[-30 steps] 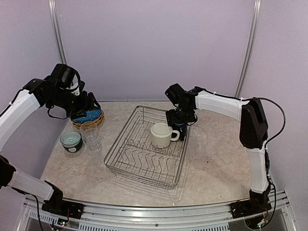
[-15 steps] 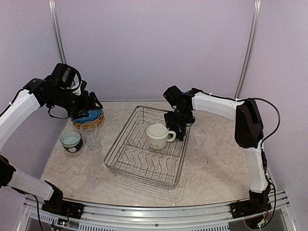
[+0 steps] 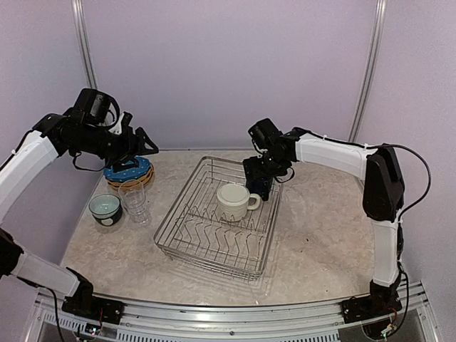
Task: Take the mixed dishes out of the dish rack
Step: Grab the cup from the dish rack, then pass from the right arm to the left, then pass from the left arm to the right
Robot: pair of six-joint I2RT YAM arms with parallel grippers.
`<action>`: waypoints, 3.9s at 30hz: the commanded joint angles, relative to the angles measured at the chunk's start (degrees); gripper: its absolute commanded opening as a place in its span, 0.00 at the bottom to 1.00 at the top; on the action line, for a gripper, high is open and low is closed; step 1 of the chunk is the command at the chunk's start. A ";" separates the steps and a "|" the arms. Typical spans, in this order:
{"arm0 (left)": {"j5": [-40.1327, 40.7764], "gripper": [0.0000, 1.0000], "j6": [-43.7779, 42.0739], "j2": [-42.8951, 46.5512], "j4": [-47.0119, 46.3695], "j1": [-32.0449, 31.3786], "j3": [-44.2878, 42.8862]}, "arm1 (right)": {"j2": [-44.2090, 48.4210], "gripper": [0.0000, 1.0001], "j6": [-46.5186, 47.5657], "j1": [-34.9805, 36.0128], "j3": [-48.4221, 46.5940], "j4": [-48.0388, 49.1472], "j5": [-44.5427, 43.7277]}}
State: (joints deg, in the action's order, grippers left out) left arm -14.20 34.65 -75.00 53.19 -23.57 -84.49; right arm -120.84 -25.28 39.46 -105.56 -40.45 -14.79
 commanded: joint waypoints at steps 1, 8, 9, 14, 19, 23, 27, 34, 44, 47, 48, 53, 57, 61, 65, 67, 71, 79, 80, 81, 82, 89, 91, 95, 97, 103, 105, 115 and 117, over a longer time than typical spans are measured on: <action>-6.96 0.79 2.24 -0.23 -5.23 -0.38 -1.01 | 10.38 0.38 0.68 -0.78 4.89 14.19 3.74; -19.83 0.81 7.32 0.61 -20.65 -1.07 4.18 | 22.30 0.32 -5.47 -3.46 22.75 37.14 20.99; -21.38 0.81 8.57 0.75 -24.08 -1.32 5.58 | 23.66 0.32 -7.17 -3.86 25.30 40.81 24.08; -26.27 0.81 16.91 1.05 -42.18 -2.52 12.53 | 28.77 0.32 -17.13 -5.14 35.30 58.05 37.41; -29.85 0.80 22.02 -2.27 -52.14 -3.94 15.04 | 30.60 0.31 -29.14 -5.23 43.82 76.17 43.92; -32.20 0.77 24.87 -6.00 -59.05 -6.27 15.11 | 29.90 0.31 -38.58 -5.25 48.76 91.02 46.29; -30.51 0.74 23.32 -8.83 -58.55 -8.05 13.79 | 28.28 0.31 -44.67 -5.24 50.23 100.01 48.49; -26.61 0.71 19.26 -8.54 -53.53 -8.34 13.58 | 27.83 0.31 -49.87 -5.06 49.76 104.95 51.83; -37.63 0.66 22.87 -16.67 -62.86 -9.38 9.21 | 25.93 0.32 -59.00 -1.89 47.46 111.18 53.53; -38.79 0.61 22.62 -18.71 -62.81 -10.52 7.09 | 25.12 0.32 -60.83 -1.21 47.08 113.20 53.33; -38.88 0.58 22.48 -19.09 -62.76 -10.79 6.58 | 24.69 0.32 -61.59 -1.02 46.93 114.21 53.29; -39.13 0.47 23.57 -20.59 -64.32 -11.48 5.37 | 22.69 0.32 -64.92 -0.10 46.27 117.36 53.10; -38.94 0.30 23.86 -22.33 -63.32 -12.43 3.42 | 20.75 0.31 -66.80 0.20 46.11 120.25 53.01; -36.50 0.07 23.28 -22.22 -61.47 -12.54 4.01 | 21.90 0.34 -63.98 -0.09 46.89 116.73 53.08; -32.32 0.00 19.89 -20.24 -56.33 -12.55 4.58 | 24.44 0.47 -57.62 -0.41 47.96 107.20 53.09; -31.08 0.00 18.91 -19.19 -54.67 -12.55 4.87 | 24.87 0.53 -56.49 -0.80 48.92 105.93 52.97; -28.95 0.00 18.91 -17.55 -54.94 -12.73 6.85 | 24.38 0.62 -56.56 -1.72 50.02 106.10 53.95; -22.78 0.00 19.60 -16.75 -47.41 -12.64 4.97 | 25.63 1.00 -50.52 -2.24 51.16 97.84 53.75; -21.46 0.00 19.71 -16.79 -45.61 -12.56 4.50 | 25.70 1.00 -49.41 -2.36 51.15 95.89 53.87; -19.48 0.00 19.89 -16.72 -43.71 -12.43 4.17 | 25.81 1.00 -48.61 -2.56 51.14 94.53 53.94; -18.19 0.00 20.05 -16.67 -42.12 -12.22 3.87 | 25.89 1.00 -47.97 -2.74 51.39 93.45 53.95; -14.16 0.00 21.01 -16.75 -37.11 -11.24 4.31 | 25.59 1.00 -44.87 -4.35 52.98 87.33 54.07; -11.42 0.00 21.07 -16.88 -34.35 -11.23 3.53 | 26.58 1.00 -39.83 -4.40 52.51 80.25 52.82; -2.92 0.00 20.63 -17.06 -27.10 -11.60 0.67 | 29.90 1.00 -27.99 -3.83 49.54 63.82 48.41; 1.05 0.00 20.44 -17.32 -23.85 -12.01 -1.08 | 31.55 1.00 -20.26 -2.68 46.20 53.48 44.11; 7.79 0.00 20.89 -19.83 -16.69 -13.22 -6.61 | 30.80 0.97 -0.97 6.06 31.90 27.92 24.72; 8.49 0.00 21.37 -20.30 -16.17 -13.49 -7.35 | 29.51 0.93 2.28 8.80 28.27 23.93 17.91; 11.92 0.00 20.43 -21.85 -12.71 -15.12 -10.60 | 20.35 0.73 11.26 17.80 15.79 18.28 0.26; 12.32 0.00 20.75 -21.85 -12.60 -15.39 -10.69 | 17.28 0.68 12.33 19.07 12.85 16.73 -2.83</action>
State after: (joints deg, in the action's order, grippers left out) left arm -3.57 55.18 -97.21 41.52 -38.06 -92.09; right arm -98.61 -17.85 55.96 -87.66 -17.41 -7.05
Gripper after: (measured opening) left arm 0.050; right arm 0.719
